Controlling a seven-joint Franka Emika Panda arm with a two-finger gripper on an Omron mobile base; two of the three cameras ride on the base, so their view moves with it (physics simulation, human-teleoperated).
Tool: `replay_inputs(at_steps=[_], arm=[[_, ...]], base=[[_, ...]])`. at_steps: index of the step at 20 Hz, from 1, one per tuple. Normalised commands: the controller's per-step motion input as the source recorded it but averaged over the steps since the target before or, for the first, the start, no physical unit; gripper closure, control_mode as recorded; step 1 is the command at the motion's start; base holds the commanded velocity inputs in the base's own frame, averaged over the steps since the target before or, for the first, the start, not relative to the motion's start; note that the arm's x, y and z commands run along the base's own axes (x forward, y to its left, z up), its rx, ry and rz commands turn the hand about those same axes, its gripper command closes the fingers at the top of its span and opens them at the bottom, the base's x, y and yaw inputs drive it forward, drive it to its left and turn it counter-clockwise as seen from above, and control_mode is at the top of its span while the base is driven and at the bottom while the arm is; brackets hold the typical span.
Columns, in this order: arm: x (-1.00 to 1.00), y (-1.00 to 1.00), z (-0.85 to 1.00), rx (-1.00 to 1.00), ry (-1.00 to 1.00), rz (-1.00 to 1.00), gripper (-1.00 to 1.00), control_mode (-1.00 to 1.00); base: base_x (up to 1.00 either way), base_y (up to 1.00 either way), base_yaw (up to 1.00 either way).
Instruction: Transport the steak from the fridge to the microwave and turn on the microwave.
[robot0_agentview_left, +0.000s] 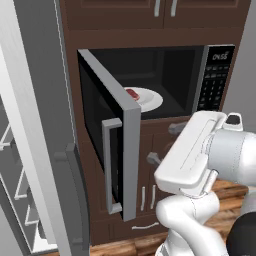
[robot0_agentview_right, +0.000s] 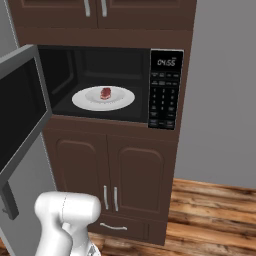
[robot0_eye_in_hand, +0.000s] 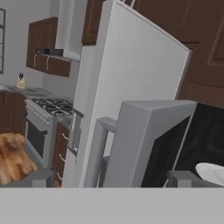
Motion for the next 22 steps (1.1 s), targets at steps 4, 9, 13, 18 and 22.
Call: replay_inputs(at_steps=[4, 9, 13, 18, 22], arm=[[0.23, 0.11, -0.43, 0.1, -0.11, -0.04, -1.0, -1.0], [0.23, 0.1, -0.4, 0.11, -0.11, -0.04, -1.0, -1.0], [0.21, 0.08, -0.39, 0.12, -0.08, -0.03, -1.0, -1.0], [0.19, 0.08, -0.38, 0.12, -0.08, -0.03, -1.0, -1.0], [0.15, 0.11, -0.39, 0.12, -0.09, -0.03, -1.0, -1.0]], base=[[0.0, 0.0, 0.0], [0.0, 0.0, 0.0], [0.0, 0.0, 0.0], [0.0, 0.0, 0.0], [0.0, 0.0, 0.0]])
